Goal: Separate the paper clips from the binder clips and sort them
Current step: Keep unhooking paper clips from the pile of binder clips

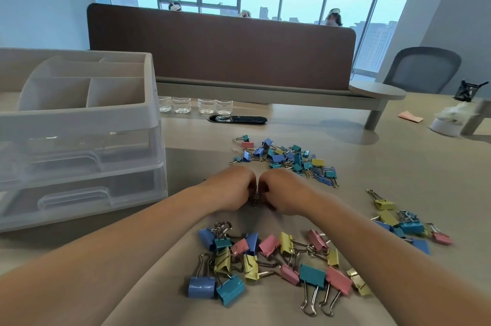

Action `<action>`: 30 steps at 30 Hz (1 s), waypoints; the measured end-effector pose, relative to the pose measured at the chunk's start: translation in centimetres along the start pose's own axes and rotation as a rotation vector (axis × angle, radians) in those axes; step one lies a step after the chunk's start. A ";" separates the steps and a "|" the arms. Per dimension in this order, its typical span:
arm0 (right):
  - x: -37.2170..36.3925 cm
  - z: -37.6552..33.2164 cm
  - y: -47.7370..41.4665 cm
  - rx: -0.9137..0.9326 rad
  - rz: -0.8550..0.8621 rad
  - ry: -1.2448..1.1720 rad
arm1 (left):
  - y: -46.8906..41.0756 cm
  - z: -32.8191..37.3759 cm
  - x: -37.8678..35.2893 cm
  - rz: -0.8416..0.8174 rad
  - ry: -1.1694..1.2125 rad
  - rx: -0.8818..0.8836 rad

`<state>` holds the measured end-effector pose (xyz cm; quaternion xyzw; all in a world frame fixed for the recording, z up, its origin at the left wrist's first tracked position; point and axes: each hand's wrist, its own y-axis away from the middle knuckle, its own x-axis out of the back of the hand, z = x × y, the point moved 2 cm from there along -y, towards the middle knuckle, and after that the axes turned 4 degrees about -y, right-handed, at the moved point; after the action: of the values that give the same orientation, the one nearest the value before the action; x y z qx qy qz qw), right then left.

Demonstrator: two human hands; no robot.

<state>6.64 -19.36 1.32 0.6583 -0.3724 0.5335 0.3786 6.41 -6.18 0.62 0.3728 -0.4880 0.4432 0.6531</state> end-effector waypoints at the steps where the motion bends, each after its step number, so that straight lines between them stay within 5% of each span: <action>1: 0.0 0.0 0.0 -0.004 -0.002 -0.007 | -0.1 0.0 0.0 -0.003 -0.002 -0.002; 12: 0.3 0.3 0.0 -0.044 -0.018 -0.092 | -0.5 0.1 -0.4 0.000 -0.005 -0.008; 22: 0.7 -0.9 -0.6 -0.038 -0.138 0.141 | -0.5 1.0 -0.1 -0.089 -0.184 -0.008; 30: 0.1 -0.4 0.2 -0.037 -0.073 0.065 | 0.3 0.6 -0.5 0.017 -0.177 -0.036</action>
<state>6.31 -19.07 1.47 0.6467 -0.3454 0.5334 0.4218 5.89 -6.72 0.25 0.3945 -0.5546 0.4051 0.6105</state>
